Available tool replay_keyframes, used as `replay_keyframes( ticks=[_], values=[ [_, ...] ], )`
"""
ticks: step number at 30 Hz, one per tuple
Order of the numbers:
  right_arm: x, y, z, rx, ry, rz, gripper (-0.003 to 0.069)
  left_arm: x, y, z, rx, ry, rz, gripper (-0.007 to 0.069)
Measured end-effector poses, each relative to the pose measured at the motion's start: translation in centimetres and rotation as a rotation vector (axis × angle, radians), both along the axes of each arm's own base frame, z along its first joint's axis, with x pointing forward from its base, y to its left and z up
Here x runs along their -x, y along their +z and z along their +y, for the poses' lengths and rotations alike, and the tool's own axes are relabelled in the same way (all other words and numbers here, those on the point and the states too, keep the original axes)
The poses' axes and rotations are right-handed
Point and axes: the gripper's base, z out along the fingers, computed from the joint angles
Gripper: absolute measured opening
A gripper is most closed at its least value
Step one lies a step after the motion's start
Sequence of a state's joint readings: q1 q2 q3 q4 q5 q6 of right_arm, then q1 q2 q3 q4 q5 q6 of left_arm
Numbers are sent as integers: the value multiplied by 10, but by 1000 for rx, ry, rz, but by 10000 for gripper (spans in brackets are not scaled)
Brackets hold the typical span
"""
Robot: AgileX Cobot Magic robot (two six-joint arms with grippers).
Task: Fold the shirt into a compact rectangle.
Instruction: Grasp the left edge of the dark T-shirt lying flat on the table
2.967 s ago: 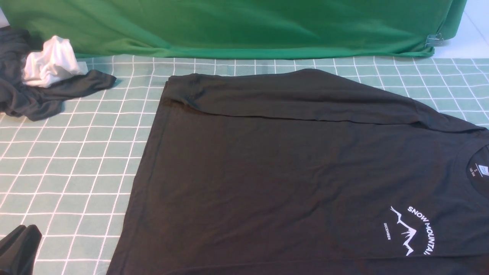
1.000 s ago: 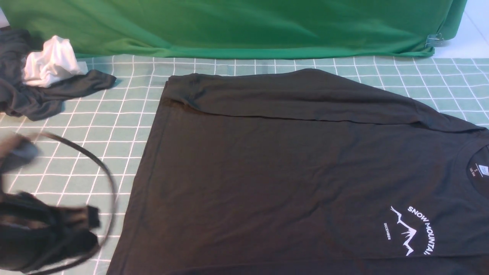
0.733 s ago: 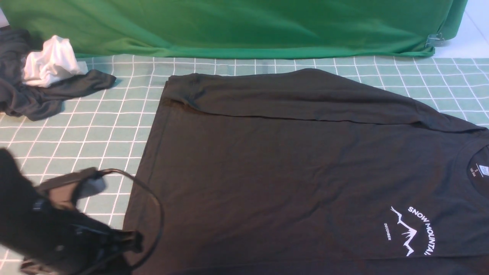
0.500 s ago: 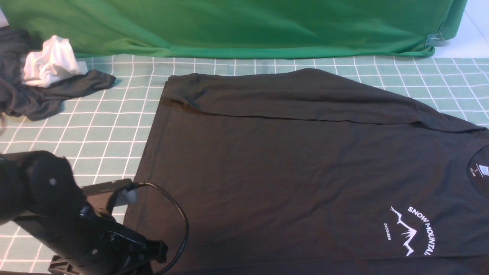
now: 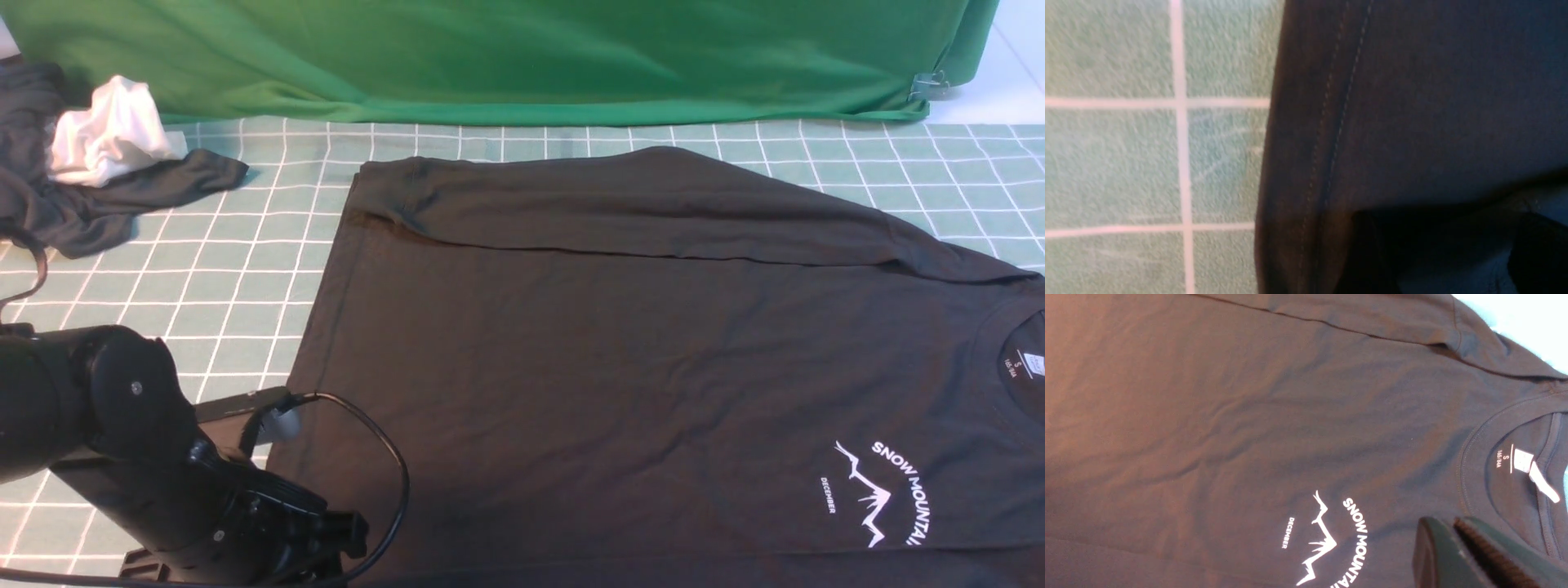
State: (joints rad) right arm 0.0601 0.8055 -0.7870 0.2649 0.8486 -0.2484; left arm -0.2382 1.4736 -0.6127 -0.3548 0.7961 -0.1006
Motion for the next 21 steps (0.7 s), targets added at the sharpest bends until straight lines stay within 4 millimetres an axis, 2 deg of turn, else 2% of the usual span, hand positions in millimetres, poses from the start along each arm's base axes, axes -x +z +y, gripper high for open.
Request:
replay_keyframes(
  ticks=[8, 11, 12, 15, 17, 21],
  values=[
    [0, 0, 0, 0, -1, -3, 61, 1, -7, 0, -15, -13, 52, 372],
    [0, 0, 0, 0, -1, -4, 64, 0, -8, 1, -30, -28, 58, 286],
    [0, 0, 0, 0, -1, -4, 65, 0, -8, 1, -31, -29, 58, 279],
    [0, 0, 0, 0, -1, -4, 69, -1, -9, 1, -32, -30, 58, 114],
    [0, 0, 0, 0, -1, -4, 69, -1, -9, 1, -27, -23, 61, 46],
    [0, 0, 0, 0, -1, -4, 71, 1, -7, 1, -22, 0, 59, 13]
  ],
)
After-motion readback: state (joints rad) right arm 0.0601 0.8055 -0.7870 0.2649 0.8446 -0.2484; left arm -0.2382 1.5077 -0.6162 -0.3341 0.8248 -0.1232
